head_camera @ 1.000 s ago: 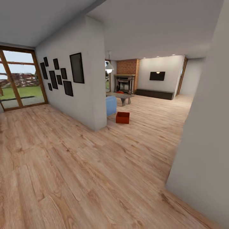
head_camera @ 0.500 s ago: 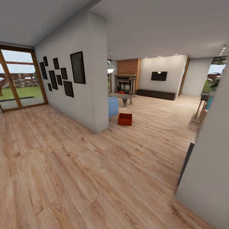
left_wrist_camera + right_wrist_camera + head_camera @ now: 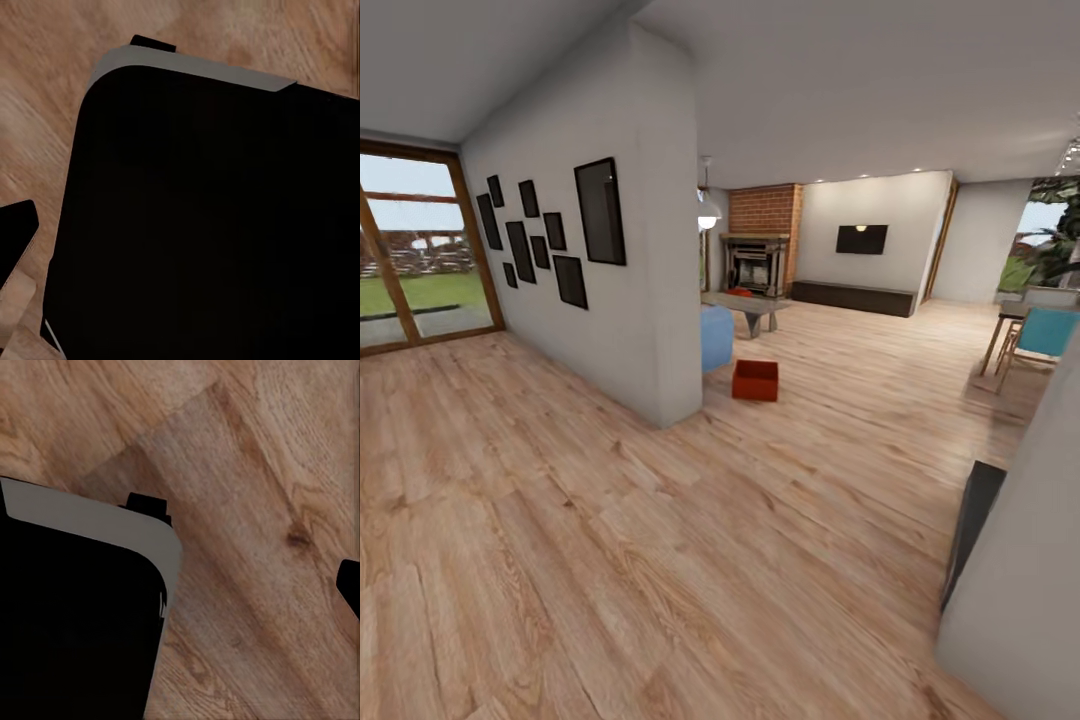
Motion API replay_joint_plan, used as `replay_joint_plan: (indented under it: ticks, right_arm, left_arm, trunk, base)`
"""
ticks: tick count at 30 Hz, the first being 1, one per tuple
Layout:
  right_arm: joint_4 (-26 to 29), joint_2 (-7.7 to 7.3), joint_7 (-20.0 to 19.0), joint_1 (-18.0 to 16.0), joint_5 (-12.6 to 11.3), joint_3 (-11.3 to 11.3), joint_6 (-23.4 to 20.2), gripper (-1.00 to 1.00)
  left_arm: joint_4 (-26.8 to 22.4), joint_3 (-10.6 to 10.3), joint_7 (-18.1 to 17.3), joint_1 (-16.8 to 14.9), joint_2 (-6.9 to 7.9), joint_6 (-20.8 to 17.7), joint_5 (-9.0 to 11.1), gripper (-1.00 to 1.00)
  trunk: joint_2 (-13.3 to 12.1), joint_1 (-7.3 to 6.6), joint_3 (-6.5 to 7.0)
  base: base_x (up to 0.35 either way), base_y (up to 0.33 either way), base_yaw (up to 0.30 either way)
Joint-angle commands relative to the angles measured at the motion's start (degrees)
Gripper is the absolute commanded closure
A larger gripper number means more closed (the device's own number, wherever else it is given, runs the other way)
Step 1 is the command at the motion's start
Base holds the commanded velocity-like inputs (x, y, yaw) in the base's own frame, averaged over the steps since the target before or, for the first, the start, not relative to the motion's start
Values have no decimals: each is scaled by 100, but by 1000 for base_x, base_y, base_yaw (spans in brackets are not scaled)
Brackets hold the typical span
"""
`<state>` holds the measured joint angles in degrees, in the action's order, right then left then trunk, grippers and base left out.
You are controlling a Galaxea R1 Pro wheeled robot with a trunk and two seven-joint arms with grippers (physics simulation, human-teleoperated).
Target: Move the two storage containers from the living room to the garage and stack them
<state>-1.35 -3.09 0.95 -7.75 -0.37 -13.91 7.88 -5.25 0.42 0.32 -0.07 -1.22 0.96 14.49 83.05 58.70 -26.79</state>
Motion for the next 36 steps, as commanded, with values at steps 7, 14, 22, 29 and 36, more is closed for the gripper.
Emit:
replay_joint_plan:
  ticks: [7, 14, 22, 29, 36]
  right_arm:
    - [-14, 2, 10, -7, 1, -9, 28, -100]
    - [-10, 1, 10, -7, 21, -8, 30, -100]
    - [-6, 6, 10, -7, 35, -24, -1, -100]
    - [-6, 2, 10, -7, 39, -23, 22, -100]
    - [-6, 2, 10, -7, 33, -35, 34, -100]
  left_arm:
    - [-2, -3, 0, -1, -8, 8, 27, -100]
    - [-2, -5, -1, -1, -10, 9, 27, -100]
    - [-2, -6, 3, -1, -10, 13, 27, -100]
    - [-2, -7, 3, 1, -10, 12, 27, -100]
    - [-2, -2, 3, -1, -3, 30, 27, -100]
  trunk:
    - [2, 3, -6]
    - [2, 3, -6]
    - [2, 3, -6]
    - [2, 3, -6]
    - [2, 3, -6]
  base:
    - [323, 0, -244]
    - [323, 0, -257]
    - [323, 0, -27]
    - [323, 0, 0]
    - [323, 0, 0]
